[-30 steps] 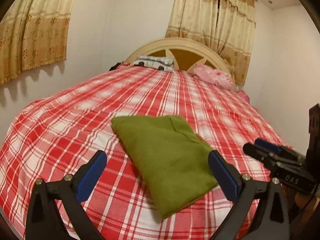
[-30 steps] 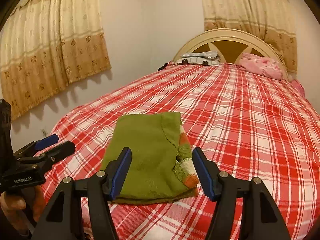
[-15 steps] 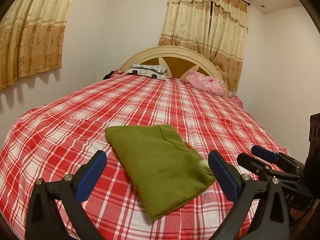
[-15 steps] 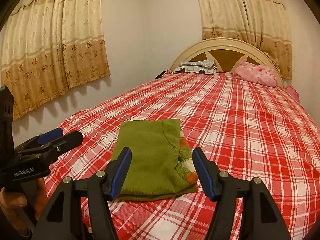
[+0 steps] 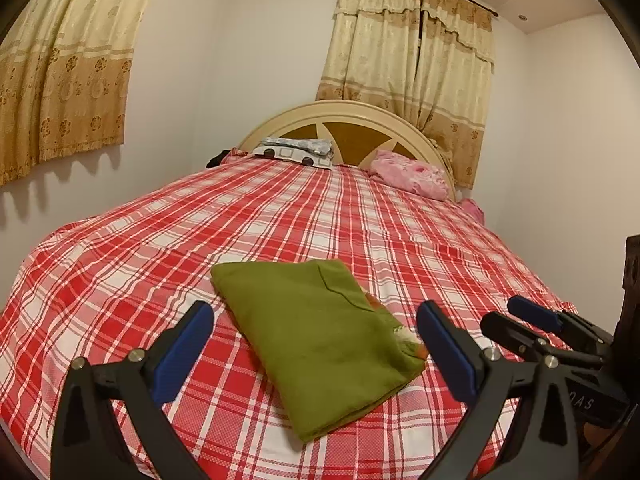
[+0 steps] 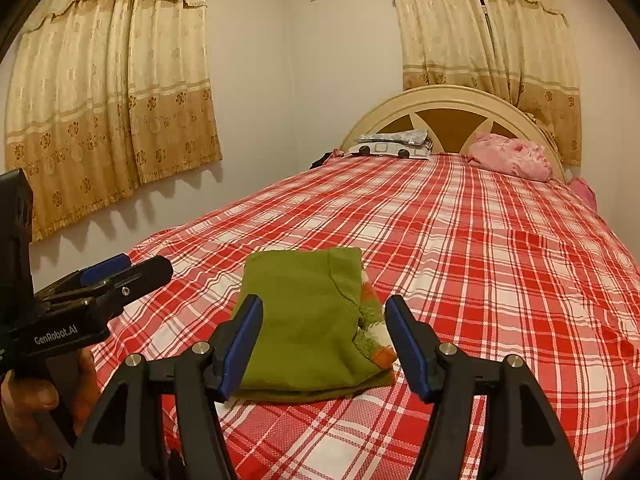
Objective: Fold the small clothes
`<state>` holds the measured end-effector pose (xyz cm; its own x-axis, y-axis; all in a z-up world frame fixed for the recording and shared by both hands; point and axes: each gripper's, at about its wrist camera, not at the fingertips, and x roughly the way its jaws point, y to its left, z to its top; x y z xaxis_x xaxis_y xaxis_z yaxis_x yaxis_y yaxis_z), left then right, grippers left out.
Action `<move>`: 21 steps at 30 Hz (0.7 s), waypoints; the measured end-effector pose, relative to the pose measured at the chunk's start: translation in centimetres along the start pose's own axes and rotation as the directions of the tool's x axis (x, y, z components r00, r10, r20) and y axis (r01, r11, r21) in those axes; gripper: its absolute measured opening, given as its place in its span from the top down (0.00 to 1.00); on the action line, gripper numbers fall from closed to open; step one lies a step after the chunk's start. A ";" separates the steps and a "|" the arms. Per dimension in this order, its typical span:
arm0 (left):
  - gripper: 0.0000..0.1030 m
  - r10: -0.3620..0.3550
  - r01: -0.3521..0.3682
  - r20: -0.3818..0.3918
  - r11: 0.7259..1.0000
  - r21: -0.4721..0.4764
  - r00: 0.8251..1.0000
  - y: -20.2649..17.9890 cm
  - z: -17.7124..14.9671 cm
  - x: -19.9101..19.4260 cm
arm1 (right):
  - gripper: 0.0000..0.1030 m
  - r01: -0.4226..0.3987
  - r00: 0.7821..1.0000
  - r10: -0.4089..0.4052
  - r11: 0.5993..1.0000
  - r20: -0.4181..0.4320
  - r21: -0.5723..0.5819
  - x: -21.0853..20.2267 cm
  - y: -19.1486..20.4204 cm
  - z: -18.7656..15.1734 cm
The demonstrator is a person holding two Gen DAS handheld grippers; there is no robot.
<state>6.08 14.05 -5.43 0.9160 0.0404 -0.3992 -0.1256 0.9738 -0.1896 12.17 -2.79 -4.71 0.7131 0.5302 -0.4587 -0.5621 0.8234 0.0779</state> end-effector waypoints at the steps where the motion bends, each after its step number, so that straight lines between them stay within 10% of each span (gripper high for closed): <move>1: 0.00 -0.001 0.001 0.001 1.000 0.000 1.000 0.0 0.0 0.0 | 0.37 -0.001 1.000 0.001 1.000 0.001 0.000 0.0 0.0 0.0; 21: 0.00 0.042 -0.042 -0.013 0.999 0.027 0.999 -0.4 0.6 -0.2 | 0.37 0.000 0.998 -0.001 1.000 0.061 0.018 -1.4 0.2 0.8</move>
<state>6.12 13.82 -4.76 0.9049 0.0789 -0.4182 -0.1537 0.9769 -0.1484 11.41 -3.20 -3.33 0.7381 0.5403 -0.4041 -0.5543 0.8271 0.0933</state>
